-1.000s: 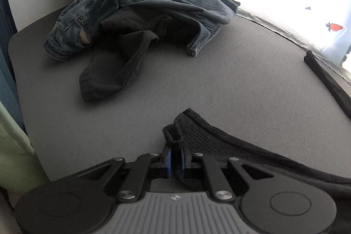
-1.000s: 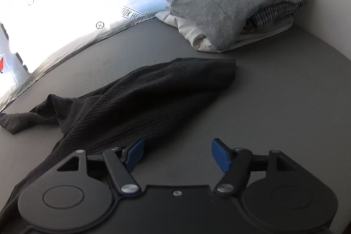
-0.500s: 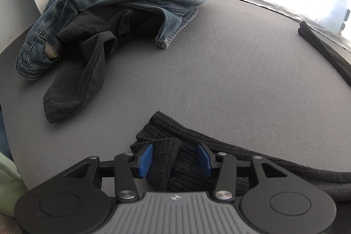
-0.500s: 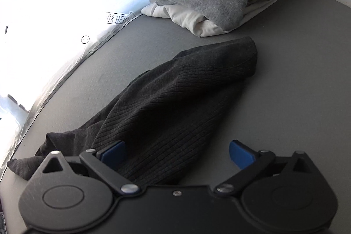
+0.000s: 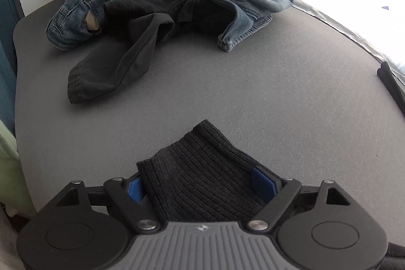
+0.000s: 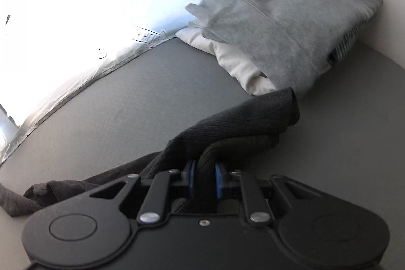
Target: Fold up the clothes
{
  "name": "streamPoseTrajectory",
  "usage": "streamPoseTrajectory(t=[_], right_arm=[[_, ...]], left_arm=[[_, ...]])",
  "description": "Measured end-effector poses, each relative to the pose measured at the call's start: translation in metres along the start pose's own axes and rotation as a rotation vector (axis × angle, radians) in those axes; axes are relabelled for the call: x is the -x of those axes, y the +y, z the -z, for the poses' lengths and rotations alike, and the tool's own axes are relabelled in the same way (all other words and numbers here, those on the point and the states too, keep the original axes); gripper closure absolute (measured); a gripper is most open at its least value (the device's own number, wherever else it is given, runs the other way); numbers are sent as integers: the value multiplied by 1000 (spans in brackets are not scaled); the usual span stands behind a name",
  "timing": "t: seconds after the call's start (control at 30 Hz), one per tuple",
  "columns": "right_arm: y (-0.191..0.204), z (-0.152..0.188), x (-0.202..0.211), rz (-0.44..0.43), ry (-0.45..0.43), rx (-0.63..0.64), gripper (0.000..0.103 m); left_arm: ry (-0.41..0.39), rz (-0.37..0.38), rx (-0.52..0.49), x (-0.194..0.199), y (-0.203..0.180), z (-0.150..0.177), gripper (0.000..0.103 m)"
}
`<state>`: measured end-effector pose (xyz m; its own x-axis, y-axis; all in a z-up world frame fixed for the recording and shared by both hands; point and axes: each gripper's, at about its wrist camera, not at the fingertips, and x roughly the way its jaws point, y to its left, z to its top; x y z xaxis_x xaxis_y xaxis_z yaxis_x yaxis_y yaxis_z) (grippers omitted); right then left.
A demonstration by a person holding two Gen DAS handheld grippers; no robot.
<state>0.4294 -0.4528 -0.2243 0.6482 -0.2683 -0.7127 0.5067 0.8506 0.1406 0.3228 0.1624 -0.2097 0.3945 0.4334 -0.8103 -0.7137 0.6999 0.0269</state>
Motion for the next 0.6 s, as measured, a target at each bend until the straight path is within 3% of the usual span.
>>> streamPoseTrajectory(t=[0.13,0.27,0.37,0.5,0.6], right_arm=[[68,7,8,-93,-92,325,91],[126,30,0,-208,-45,548,89],[141,44,-9,-245,57,583,84],[122,42,13,-305,37,549,68],[97,30,34,-279,-22,467,55]], left_arm=[[1,-23,-6,-2,-2,0,11],[3,-26,2,-4,1,1,7],[2,-31,4,-6,2,1,4],[-2,-44,9,-6,2,4,0],[-7,-44,8,-6,2,5,0]])
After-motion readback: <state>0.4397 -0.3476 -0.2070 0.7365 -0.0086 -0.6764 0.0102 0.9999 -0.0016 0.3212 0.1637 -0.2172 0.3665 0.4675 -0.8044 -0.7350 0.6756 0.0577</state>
